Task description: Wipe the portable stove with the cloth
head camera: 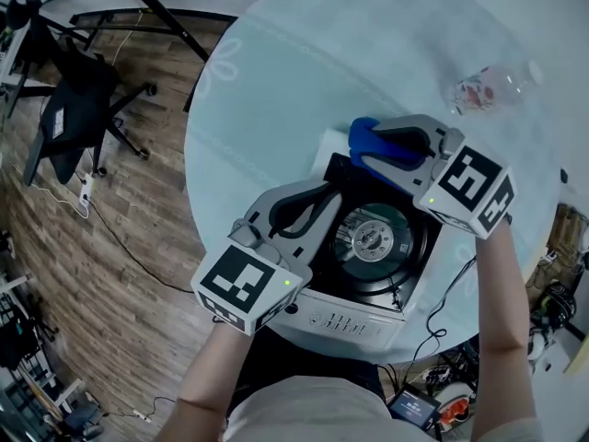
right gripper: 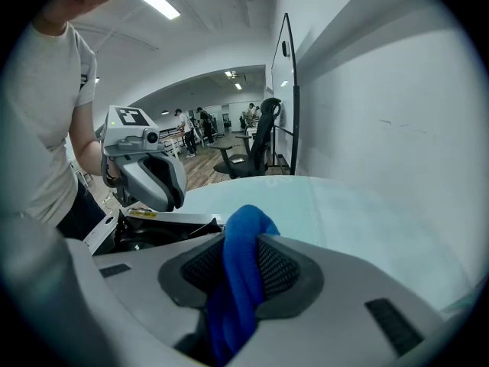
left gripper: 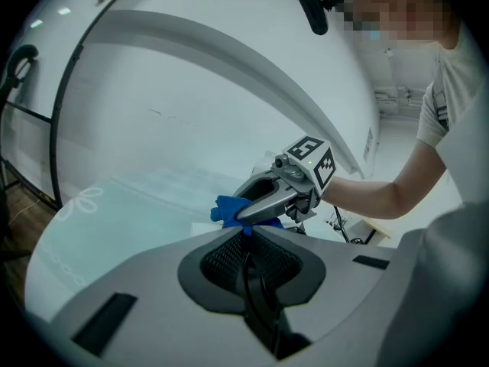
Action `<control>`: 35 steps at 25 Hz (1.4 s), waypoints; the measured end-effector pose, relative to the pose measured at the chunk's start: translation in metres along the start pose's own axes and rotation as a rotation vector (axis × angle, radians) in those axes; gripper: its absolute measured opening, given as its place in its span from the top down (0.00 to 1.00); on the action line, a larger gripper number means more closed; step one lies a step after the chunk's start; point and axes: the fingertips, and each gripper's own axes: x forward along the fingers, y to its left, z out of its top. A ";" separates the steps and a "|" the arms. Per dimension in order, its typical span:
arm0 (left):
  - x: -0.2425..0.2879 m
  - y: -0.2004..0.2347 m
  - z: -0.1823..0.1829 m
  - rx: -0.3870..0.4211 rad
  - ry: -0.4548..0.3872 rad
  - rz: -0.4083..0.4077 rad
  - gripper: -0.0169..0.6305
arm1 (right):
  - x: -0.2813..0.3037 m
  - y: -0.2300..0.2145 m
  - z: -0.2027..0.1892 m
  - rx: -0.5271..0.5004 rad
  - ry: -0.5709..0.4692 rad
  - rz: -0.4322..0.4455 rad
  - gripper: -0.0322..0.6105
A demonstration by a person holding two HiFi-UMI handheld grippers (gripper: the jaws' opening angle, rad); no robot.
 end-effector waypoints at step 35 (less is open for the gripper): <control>0.017 -0.047 0.010 0.139 0.129 -0.049 0.90 | -0.055 -0.010 -0.053 -0.018 0.114 0.014 0.76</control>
